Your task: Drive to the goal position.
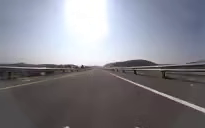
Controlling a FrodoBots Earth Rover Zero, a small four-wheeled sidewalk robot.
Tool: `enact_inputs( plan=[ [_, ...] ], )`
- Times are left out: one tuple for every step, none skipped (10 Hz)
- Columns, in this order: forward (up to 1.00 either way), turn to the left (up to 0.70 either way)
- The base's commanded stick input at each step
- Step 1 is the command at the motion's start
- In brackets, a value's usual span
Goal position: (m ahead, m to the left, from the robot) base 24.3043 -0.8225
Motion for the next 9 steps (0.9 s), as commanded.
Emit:
enact_inputs(
  plan=[
    [1.00,0.00],
    [1.00,0.00],
    [1.00,0.00],
    [1.00,0.00],
    [1.00,0.00],
    [1.00,0.00],
    [1.00,0.00],
    [1.00,0.00],
    [1.00,0.00]
  ],
)
